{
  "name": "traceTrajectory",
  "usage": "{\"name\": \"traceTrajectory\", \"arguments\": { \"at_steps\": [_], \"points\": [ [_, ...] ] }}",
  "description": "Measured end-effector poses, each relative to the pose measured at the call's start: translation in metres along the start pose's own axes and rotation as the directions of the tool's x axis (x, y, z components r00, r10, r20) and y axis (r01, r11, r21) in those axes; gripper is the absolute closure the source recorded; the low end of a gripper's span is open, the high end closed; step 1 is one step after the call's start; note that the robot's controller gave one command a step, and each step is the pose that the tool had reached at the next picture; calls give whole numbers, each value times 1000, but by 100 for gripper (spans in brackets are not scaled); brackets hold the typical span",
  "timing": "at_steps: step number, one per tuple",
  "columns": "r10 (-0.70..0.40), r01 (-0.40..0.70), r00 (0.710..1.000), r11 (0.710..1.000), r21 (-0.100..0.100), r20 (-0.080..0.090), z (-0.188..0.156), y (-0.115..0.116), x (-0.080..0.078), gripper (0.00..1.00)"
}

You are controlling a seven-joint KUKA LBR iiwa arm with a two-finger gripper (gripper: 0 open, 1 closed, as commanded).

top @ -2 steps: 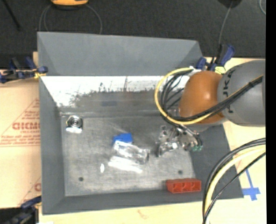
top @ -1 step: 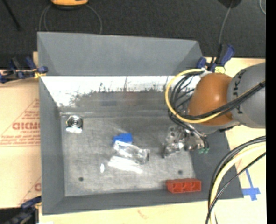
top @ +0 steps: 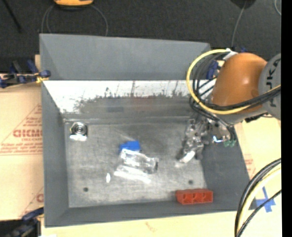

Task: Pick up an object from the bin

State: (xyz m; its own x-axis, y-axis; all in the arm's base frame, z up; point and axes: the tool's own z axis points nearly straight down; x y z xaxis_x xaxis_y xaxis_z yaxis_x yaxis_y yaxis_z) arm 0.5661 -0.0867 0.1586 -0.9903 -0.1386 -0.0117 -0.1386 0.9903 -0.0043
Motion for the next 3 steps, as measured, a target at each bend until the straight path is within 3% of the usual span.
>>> {"name": "traceTrajectory", "arguments": {
  "at_steps": [1, 2, 3],
  "points": [
    [0, 0, 1000, 1000, -2, -8, 5, 0, 2, 0],
    [-149, 149, 989, 989, -4, -11, 79, -37, -4, 0],
    [-150, 150, 989, 989, -3, -4, 75, -36, -6, 100]
  ]
}}
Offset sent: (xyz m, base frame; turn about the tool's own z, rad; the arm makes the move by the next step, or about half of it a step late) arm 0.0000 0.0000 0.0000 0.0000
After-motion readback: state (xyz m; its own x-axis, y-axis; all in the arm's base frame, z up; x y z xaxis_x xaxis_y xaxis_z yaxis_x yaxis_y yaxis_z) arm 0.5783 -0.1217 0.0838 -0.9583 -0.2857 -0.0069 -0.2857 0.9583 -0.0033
